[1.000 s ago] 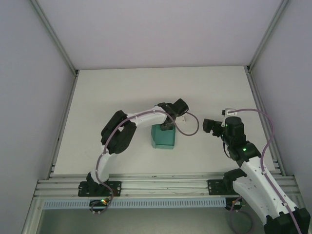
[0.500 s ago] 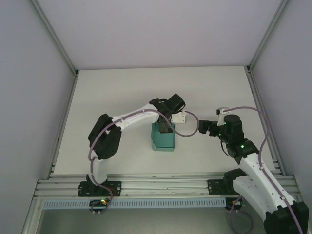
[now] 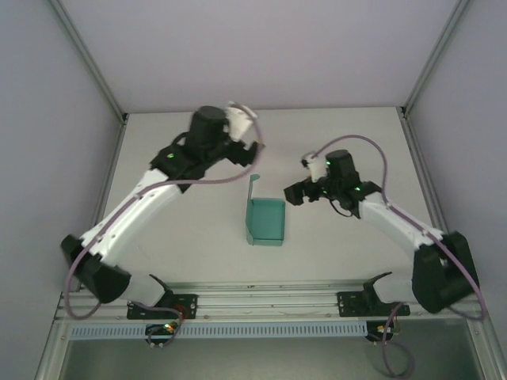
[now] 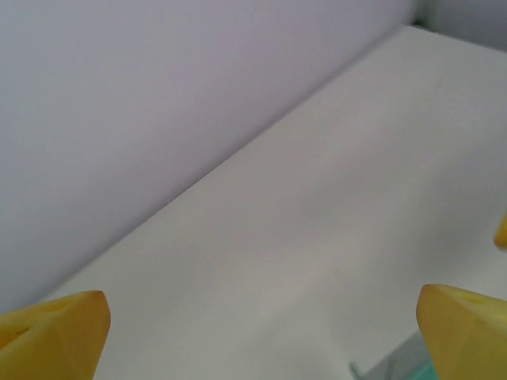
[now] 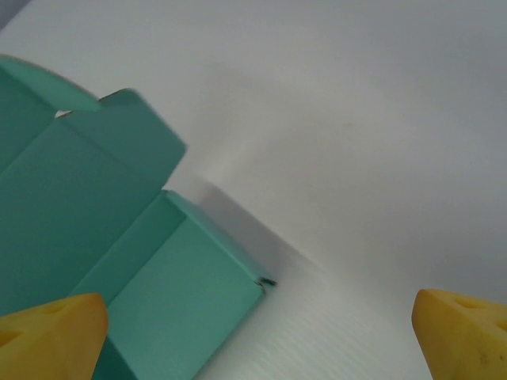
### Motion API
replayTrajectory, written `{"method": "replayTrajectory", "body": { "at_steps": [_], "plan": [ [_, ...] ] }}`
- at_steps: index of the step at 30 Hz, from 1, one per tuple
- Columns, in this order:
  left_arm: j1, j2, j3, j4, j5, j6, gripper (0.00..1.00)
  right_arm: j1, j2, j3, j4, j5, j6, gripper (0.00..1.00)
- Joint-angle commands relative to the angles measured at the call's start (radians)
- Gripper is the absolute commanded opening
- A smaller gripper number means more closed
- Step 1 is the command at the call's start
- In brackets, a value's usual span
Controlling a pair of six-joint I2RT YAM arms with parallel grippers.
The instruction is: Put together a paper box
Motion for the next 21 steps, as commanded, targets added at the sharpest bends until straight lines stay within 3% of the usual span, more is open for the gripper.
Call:
{"method": "replayTrajectory", "body": {
  "at_steps": [1, 4, 9, 15, 19, 21],
  "plan": [
    [0.114, -0.093, -0.208, 0.022, 0.006, -0.309, 1.00, 0.060, 0.143, 0.093, -0.078, -0.050, -0.130, 1.00],
    [0.201, -0.208, -0.428, 0.060, 0.065, -0.404, 1.00, 0.061, 0.265, 0.161, -0.077, -0.148, -0.135, 0.96],
    [0.254, -0.387, -0.688, 0.118, 0.096, -0.490, 1.00, 0.075, 0.412, 0.252, -0.100, -0.151, -0.147, 0.85],
    [0.263, -0.485, -0.719, 0.050, 0.036, -0.461, 1.00, 0.104, 0.486, 0.249, -0.074, -0.142, -0.128, 0.76],
    [0.263, -0.485, -0.714, 0.041, 0.019, -0.462, 1.00, 0.103, 0.512, 0.243, -0.044, -0.111, -0.064, 0.58],
    [0.264, -0.479, -0.714, 0.039, 0.019, -0.468, 1.00, 0.104, 0.500, 0.229, -0.031, -0.063, -0.023, 0.40]
  ]
}}
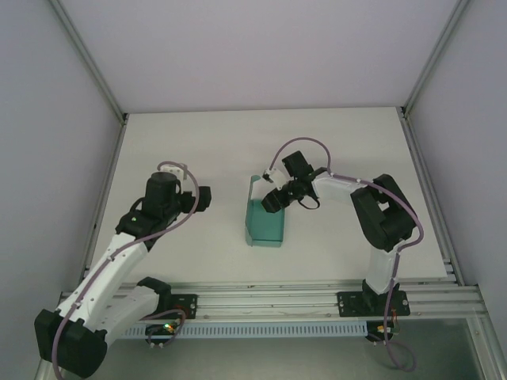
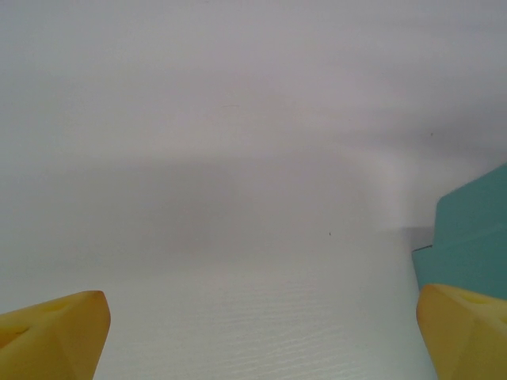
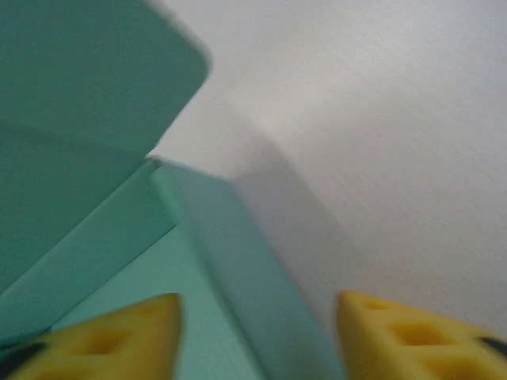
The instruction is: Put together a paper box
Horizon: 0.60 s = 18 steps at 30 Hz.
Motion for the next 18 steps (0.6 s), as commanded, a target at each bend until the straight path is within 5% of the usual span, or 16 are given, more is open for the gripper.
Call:
{"method": "replayTrajectory", "body": {
  "at_steps": [1, 3, 9, 13, 18],
  "plan": [
    [0.008, 0.006, 0.025, -0.005, -0.021, -0.031, 1.00, 0.002, -0.013, -0.027, 0.038, 0.085, 0.095, 0.32],
    [0.007, 0.012, 0.024, -0.003, -0.022, -0.038, 1.00, 0.014, -0.057, -0.080, 0.105, 0.246, 0.204, 0.18],
    [0.007, 0.060, 0.000, 0.061, -0.033, -0.069, 1.00, 0.111, -0.185, -0.224, 0.146, 0.577, 0.528, 0.15],
    [0.007, 0.096, 0.010, 0.082, 0.011, -0.057, 1.00, 0.211, -0.227, -0.238, 0.029, 0.748, 0.665, 0.17],
    [0.008, 0.115, 0.010, 0.106, 0.087, -0.031, 1.00, 0.291, -0.286, -0.237, -0.042, 0.874, 0.811, 0.32]
  ]
}}
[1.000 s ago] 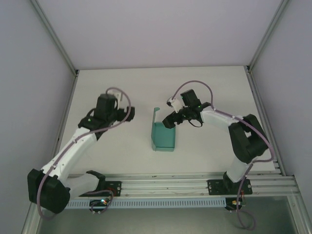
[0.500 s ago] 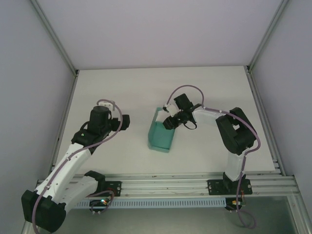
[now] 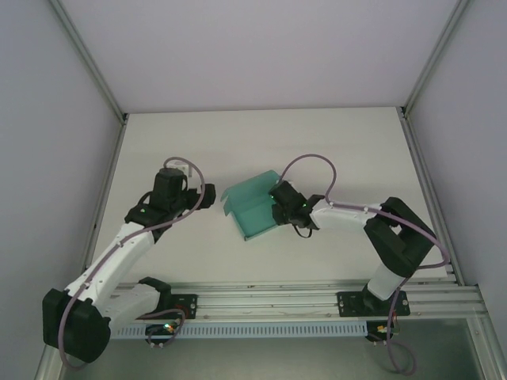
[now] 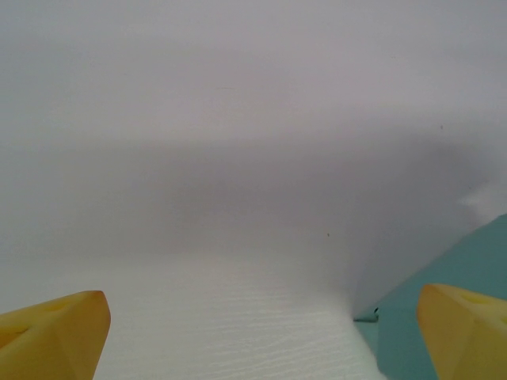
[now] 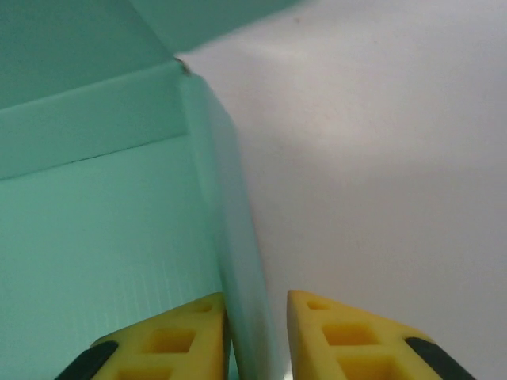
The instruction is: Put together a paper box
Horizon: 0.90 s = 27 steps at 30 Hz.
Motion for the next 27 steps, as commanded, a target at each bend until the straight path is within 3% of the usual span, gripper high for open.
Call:
{"method": "replayTrajectory", "body": {
  "at_steps": [1, 3, 7, 12, 14, 17, 22, 27],
  "plan": [
    [0.008, -0.001, 0.005, 0.044, 0.065, 0.014, 1.00, 0.034, -0.079, -0.019, -0.033, 0.166, 0.159, 0.35],
    [0.007, -0.016, -0.005, 0.042, 0.074, 0.020, 1.00, 0.039, -0.132, -0.053, 0.028, 0.156, 0.147, 0.39],
    [0.007, -0.080, -0.016, 0.012, 0.101, 0.038, 1.00, 0.012, -0.272, -0.128, 0.133, 0.150, -0.039, 0.68],
    [-0.005, -0.167, -0.030, 0.002, 0.201, 0.062, 1.00, -0.166, -0.410, -0.159, 0.218, -0.201, -0.439, 0.95],
    [-0.014, -0.185, -0.032, -0.008, 0.265, 0.076, 1.00, -0.228, -0.406, -0.084, 0.139, -0.369, -0.585, 0.97],
    [-0.059, -0.172, -0.035, -0.024, 0.357, 0.112, 0.99, -0.245, -0.337, 0.061, -0.042, -0.506, -0.823, 1.00],
    [-0.203, -0.047, 0.038, -0.123, 0.162, 0.171, 0.86, -0.256, -0.113, 0.329, -0.326, -0.582, -1.079, 0.94],
    [-0.222, 0.098, 0.128, -0.169, 0.110, 0.195, 0.71, -0.258, 0.039, 0.472, -0.435, -0.571, -1.214, 0.90]
  ]
}}
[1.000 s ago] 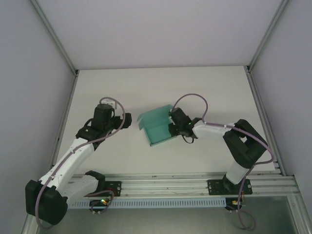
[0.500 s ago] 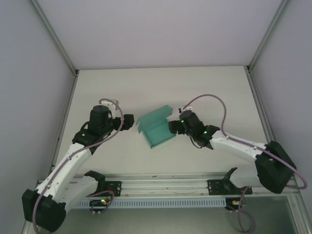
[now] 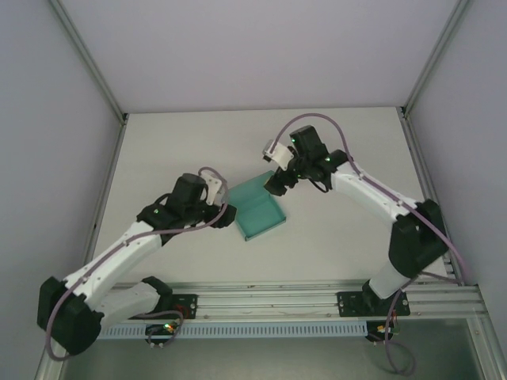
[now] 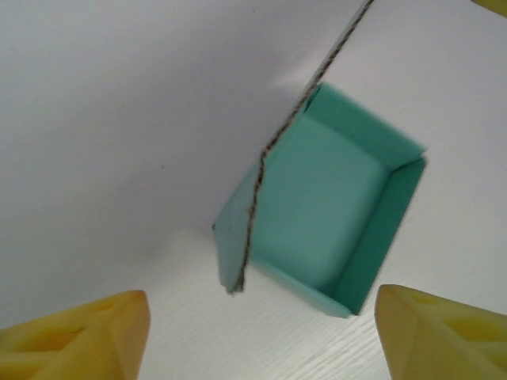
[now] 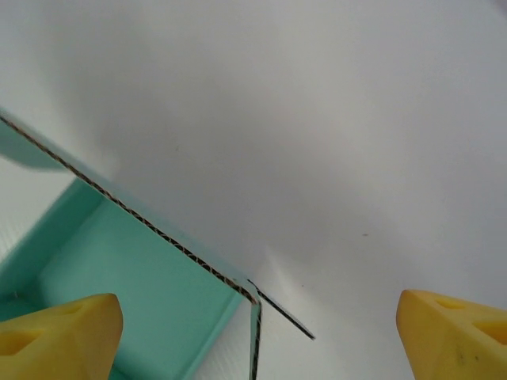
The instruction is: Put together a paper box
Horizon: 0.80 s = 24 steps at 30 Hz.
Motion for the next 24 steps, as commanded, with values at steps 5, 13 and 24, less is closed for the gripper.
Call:
{"method": "replayTrajectory", "body": {
  "at_steps": [5, 13, 24],
  "plan": [
    [-0.015, 0.138, 0.123, -0.045, -0.075, 0.074, 0.48, -0.008, 0.145, 0.113, -0.215, -0.044, -0.239, 0.85],
    [-0.018, 0.227, 0.180, -0.060, -0.073, 0.112, 0.32, -0.009, 0.196, 0.145, -0.167, -0.034, -0.232, 0.62],
    [-0.015, 0.285, 0.257, -0.064, -0.189, 0.085, 0.00, 0.005, 0.148, 0.165, -0.219, 0.081, -0.147, 0.04]
  ]
}}
